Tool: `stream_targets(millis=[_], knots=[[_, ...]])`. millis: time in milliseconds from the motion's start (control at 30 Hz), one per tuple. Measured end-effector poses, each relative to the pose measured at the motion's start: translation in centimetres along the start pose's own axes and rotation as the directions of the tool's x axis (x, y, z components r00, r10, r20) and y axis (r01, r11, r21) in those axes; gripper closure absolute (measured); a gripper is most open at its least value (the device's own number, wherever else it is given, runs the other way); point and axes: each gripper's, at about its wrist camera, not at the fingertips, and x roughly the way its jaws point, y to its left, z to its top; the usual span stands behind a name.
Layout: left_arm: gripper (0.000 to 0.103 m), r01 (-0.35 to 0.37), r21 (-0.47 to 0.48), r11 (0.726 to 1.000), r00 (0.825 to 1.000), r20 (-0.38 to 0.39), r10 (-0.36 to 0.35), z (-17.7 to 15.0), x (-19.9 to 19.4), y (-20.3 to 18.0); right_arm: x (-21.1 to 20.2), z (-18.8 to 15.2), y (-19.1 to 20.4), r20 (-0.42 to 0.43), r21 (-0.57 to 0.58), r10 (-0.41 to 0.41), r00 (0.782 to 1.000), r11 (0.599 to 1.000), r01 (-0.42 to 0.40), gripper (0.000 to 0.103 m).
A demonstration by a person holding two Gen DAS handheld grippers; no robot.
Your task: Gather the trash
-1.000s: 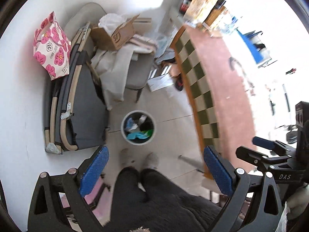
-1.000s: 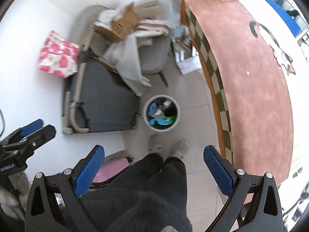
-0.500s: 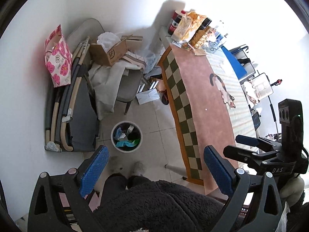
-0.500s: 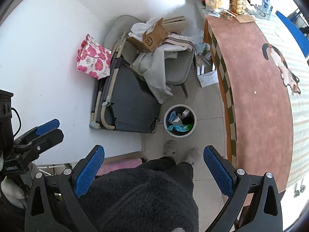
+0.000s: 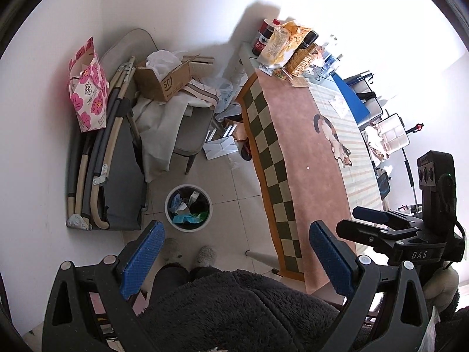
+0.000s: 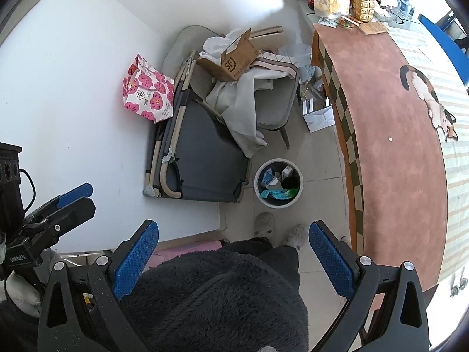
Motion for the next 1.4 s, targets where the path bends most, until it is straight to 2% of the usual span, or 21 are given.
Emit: stream_targets(millis=[867,1400], knots=[[0.002,0.055,0.016,0.998,0.998,-0.032,-0.054,-0.5,0.5,0.4,0.0,-1.8,0.4,-0.026,0.022,0.043,0.999,0.999,-0.042,0.0],[0.002,0.058,0.015,0.998,0.998,-0.029,-0.057,-0.5,0.4,0.4,-0.1,-2.0,0.3,-0.027,0.022,0.05,0.998,0.999,-0.049,0.0]])
